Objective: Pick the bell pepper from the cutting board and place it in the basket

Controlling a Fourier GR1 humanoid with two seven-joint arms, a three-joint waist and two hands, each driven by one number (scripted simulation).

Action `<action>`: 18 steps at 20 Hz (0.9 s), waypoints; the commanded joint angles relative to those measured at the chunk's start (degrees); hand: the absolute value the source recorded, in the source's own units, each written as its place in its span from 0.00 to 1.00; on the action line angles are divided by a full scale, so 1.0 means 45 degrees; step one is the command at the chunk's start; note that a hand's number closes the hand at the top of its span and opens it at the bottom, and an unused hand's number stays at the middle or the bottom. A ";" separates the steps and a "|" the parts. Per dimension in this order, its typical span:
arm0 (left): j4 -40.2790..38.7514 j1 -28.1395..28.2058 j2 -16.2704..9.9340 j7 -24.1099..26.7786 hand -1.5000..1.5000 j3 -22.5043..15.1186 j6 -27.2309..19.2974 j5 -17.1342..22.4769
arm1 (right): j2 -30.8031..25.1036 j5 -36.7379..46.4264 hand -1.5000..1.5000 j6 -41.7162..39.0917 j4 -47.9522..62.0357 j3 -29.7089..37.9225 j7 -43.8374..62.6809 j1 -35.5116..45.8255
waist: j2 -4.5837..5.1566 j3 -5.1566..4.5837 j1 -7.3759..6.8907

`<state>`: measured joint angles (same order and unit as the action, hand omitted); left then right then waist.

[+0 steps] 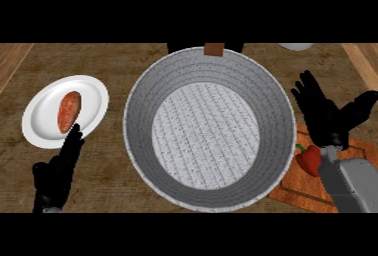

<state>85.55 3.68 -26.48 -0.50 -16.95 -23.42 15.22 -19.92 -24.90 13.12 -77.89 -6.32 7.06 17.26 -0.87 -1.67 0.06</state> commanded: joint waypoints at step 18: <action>0.0628 -0.3517 -0.1005 0.0620 0.50 0.0411 0.3365 0.0367 | -0.3594 0.6369 0.00 -0.4332 -0.4439 -0.1536 -0.6418 -0.2647 | 0.0110 0.0356 0.0455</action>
<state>88.99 -9.30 -30.00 4.20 -17.00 -9.76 15.62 -33.47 -3.80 -13.05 -94.56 -15.55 -23.34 6.12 -0.33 0.02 1.91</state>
